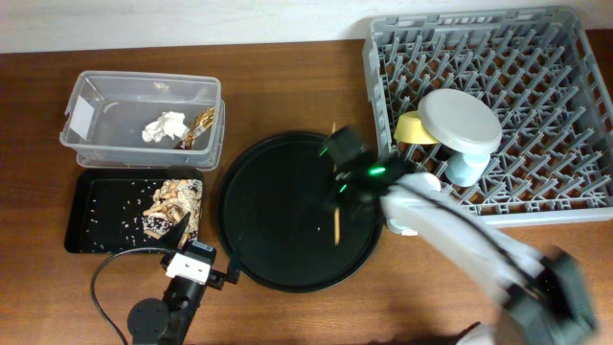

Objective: Sort waste into correct bins and load items into the dishwasher rack
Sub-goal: 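Pick up the wooden chopsticks with the right gripper and put them in the rack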

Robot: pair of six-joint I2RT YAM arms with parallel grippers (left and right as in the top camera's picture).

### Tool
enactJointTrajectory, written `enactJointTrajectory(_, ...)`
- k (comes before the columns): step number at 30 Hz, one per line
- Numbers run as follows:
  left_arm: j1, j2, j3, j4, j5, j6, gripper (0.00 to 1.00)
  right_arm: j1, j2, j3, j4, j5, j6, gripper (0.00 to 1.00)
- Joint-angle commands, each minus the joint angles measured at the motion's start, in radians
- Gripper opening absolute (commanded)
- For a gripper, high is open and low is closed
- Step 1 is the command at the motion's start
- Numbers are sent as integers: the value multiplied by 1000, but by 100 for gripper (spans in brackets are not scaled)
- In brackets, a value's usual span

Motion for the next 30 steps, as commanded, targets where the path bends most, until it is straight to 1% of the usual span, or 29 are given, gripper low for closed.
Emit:
enactJointTrajectory(1, 6, -4, -3, -5, 11, 9, 99, -159, -219, 63, 3, 69, -364, 4)
enactJointTrajectory(2, 6, -4, -3, -5, 11, 9, 99, -232, -236, 63, 3, 91, -426, 4)
enactJointTrajectory(5, 6, -4, -3, -5, 11, 9, 99, -337, -160, 59, 8, 124, -526, 4)
enactJointTrajectory(6, 6, -4, -3, -5, 11, 9, 99, -374, -85, 59, 24, 100, -526, 4)
enactJointTrajectory(8, 6, -4, -3, -5, 11, 9, 99, -380, -2, 59, 61, 102, -527, 4)
enactJointTrajectory(9, 6, -4, -3, -5, 11, 9, 100, -380, 21, 60, 76, 98, -526, 6)
enactJointTrajectory(10, 6, -4, -3, -5, 11, 9, 100, -377, 21, 61, 82, 86, -526, 36)
enactJointTrajectory(11, 6, -4, -3, -5, 11, 9, 99, -376, -12, 98, 39, 38, -526, 52)
enactJointTrajectory(12, 6, -4, -3, -5, 11, 9, 99, -376, -40, 136, -9, -5, -521, 54)
enactJointTrajectory(13, 6, -4, -3, -5, 11, 9, 99, -376, -92, 207, -106, -55, -510, 55)
enactJointTrajectory(14, 6, -4, -3, -5, 11, 9, 99, -373, -143, 270, -194, -76, -506, 57)
enactJointTrajectory(15, 6, -4, -3, -5, 11, 9, 99, -364, -182, 306, -248, -80, -507, 57)
enactJointTrajectory(16, 6, -4, -3, -6, 11, 9, 99, -304, -294, 364, -336, -80, -507, 57)
enactJointTrajectory(17, 6, -4, -3, -6, 11, 9, 99, -267, -346, 372, -350, -80, -507, 62)
enactJointTrajectory(18, 6, -4, -3, -6, 11, 9, 99, -219, -407, 372, -360, -80, -507, 99)
enactJointTrajectory(19, 6, -4, -3, -6, 11, 9, 99, -153, -478, 372, -376, -104, -507, 99)
enactJointTrajectory(21, 6, -4, -3, -6, 11, 9, 99, -49, -575, 372, -411, -253, -507, 99)
enactJointTrajectory(22, 6, -4, -3, -6, 11, 9, 99, -18, -607, 372, -412, -278, -510, 99)
enactJointTrajectory(23, 6, -4, -3, -5, 11, 9, 99, -5, -632, 372, -427, -258, -521, 99)
enactJointTrajectory(26, 6, -4, -3, -6, 11, 9, 99, -6, -732, 372, -471, -57, -595, 99)
enactJointTrajectory(28, 6, -4, -3, -6, 11, 9, 99, -6, -796, 372, -472, 4, -679, 99)
enactJointTrajectory(29, 6, -4, -3, -5, 11, 9, 99, -42, -858, 348, -452, 8, -771, 98)
enactJointTrajectory(30, 6, -4, -3, -5, 11, 9, 99, -118, -919, 278, -384, 8, -782, 99)
